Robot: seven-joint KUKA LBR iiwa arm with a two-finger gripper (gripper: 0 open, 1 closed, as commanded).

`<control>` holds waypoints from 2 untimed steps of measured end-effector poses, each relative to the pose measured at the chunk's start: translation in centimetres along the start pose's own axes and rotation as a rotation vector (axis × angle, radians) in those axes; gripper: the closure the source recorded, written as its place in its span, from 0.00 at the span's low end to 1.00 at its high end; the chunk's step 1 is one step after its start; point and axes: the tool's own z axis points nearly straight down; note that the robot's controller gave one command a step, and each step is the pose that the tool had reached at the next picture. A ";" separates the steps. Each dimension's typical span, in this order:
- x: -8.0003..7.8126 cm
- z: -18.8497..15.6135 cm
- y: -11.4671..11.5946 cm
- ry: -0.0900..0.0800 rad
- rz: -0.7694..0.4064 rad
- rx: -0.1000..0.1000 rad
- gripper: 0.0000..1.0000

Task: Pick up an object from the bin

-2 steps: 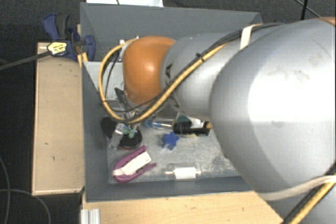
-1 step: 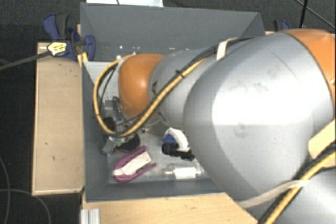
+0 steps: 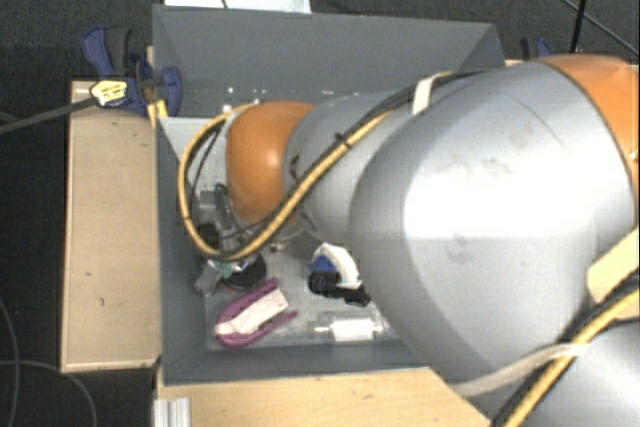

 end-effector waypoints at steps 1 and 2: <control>0.0 0.1 0.0 0.001 0.001 0.001 1.00; -0.1 -12.2 0.1 -0.003 -0.003 -0.009 1.00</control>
Offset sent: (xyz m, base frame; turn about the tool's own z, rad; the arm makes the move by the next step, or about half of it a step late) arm 0.0000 0.0000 0.0000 0.0000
